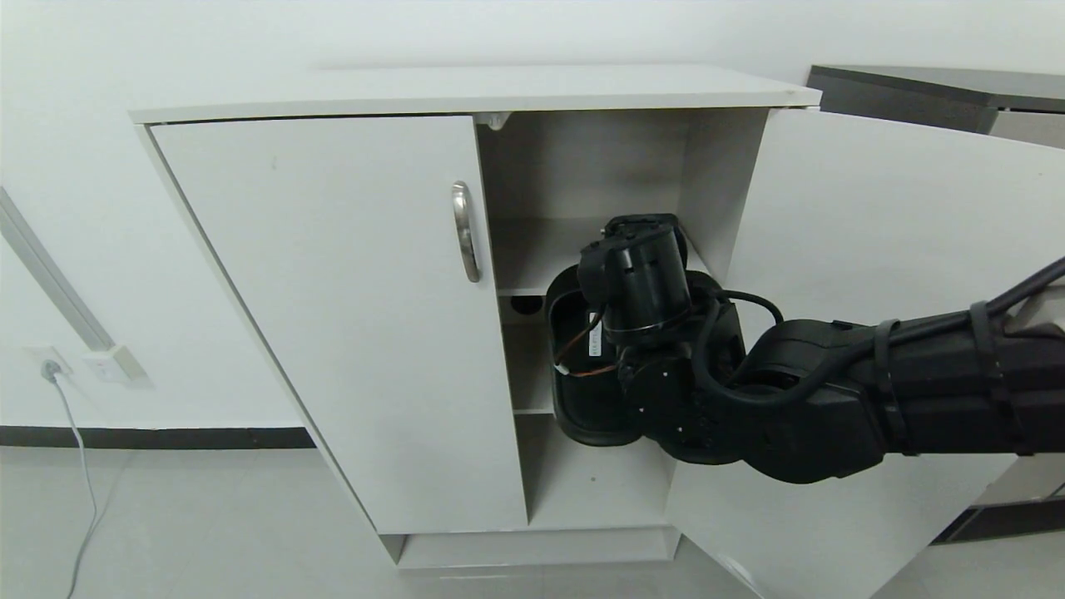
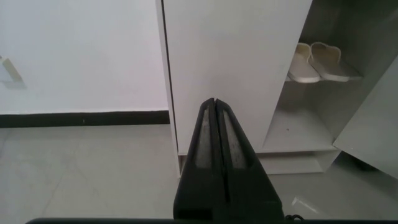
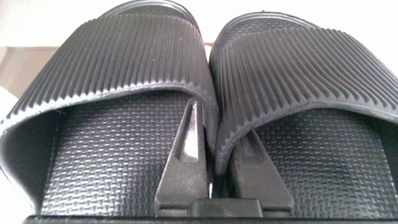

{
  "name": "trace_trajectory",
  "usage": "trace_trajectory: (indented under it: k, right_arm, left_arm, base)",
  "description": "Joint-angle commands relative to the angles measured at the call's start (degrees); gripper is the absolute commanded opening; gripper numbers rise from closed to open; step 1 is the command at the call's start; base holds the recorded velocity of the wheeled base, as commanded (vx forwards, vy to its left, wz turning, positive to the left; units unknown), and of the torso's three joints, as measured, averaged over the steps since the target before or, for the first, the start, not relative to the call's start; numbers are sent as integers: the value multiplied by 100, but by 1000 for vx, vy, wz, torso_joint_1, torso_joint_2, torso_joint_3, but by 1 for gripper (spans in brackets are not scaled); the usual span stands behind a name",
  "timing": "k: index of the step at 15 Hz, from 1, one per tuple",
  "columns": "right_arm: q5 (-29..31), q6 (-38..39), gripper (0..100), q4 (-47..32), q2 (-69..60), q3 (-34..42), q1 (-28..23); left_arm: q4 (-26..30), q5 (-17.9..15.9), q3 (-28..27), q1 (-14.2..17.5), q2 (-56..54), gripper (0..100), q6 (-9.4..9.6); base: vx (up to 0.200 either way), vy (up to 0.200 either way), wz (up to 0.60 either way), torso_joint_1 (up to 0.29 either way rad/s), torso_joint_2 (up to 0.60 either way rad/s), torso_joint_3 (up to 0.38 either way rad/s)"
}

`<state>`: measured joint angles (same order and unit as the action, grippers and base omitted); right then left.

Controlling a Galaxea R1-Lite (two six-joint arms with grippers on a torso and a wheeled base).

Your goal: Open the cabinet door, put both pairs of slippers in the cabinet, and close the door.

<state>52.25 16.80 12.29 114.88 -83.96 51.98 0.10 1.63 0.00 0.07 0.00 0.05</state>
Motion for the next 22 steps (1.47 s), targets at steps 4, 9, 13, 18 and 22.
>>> trace_trajectory:
  k: [4, 9, 13, 18, 22]
  right_arm:
    - [-39, -1, 0, 10, -19, -15, 14]
    - [-162, 16, 0, 10, 34, -15, 23]
    - [-154, 16, 0, 19, -19, 11, 49]
    - [-145, 34, 0, 19, -1, 37, 49]
    - [-189, -1, 0, 2, 25, -86, 40]
  left_arm:
    - [-1, 4, 0, 1, 0, 0, -14]
    - [-1, -5, 0, 1, 0, 0, -14]
    - [-1, -5, 0, 1, 0, 0, -14]
    - [-1, -5, 0, -7, 0, 0, -14]
    - [-1, -5, 0, 1, 0, 0, -5]
  base:
    - [0, 0, 0, 0, 0, 0]
    - [160, 0, 0, 0, 4, 5]
    - [200, 0, 0, 2, 8, 4]
    - [160, 0, 0, 0, 1, 3]
    - [0, 0, 0, 0, 0, 0]
